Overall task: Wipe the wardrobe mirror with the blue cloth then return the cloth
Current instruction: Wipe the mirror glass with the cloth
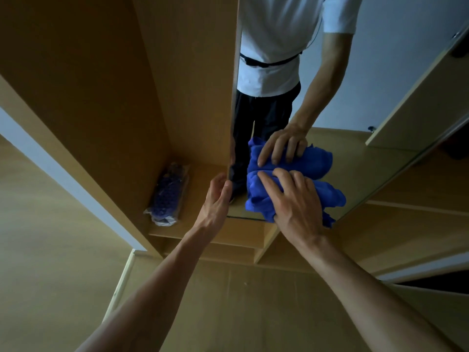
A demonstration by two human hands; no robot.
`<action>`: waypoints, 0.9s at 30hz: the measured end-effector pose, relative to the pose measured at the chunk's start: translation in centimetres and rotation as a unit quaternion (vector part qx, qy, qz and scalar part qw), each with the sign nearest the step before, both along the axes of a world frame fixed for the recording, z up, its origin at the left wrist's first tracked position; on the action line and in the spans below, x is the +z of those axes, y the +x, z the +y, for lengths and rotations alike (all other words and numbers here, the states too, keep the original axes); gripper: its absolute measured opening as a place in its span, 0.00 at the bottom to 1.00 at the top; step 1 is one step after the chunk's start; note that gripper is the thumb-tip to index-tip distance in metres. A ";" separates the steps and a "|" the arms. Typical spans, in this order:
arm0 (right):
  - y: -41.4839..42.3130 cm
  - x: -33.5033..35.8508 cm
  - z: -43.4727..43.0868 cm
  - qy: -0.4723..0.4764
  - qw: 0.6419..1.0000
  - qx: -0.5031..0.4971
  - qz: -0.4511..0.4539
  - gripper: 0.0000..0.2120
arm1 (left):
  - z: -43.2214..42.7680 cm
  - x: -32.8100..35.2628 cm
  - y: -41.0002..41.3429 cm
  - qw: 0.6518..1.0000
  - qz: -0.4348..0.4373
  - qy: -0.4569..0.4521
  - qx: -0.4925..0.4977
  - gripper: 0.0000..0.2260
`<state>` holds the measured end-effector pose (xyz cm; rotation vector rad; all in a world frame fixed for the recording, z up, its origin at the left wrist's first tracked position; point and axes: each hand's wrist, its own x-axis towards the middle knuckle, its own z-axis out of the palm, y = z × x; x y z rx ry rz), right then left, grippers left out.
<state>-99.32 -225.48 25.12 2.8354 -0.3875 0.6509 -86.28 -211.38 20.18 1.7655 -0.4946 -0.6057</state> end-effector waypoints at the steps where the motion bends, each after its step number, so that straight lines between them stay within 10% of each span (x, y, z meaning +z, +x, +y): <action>1: -0.5 0.5 -0.6 -0.001 1.000 -0.003 -0.010 0.30 | -0.1 0.0 -0.2 1.000 -0.003 0.002 0.000 0.21; 27: -2.9 -4.0 -3.6 -0.009 0.996 0.022 0.087 0.31 | -2.0 -1.9 -3.1 0.998 -0.037 -0.006 0.049 0.39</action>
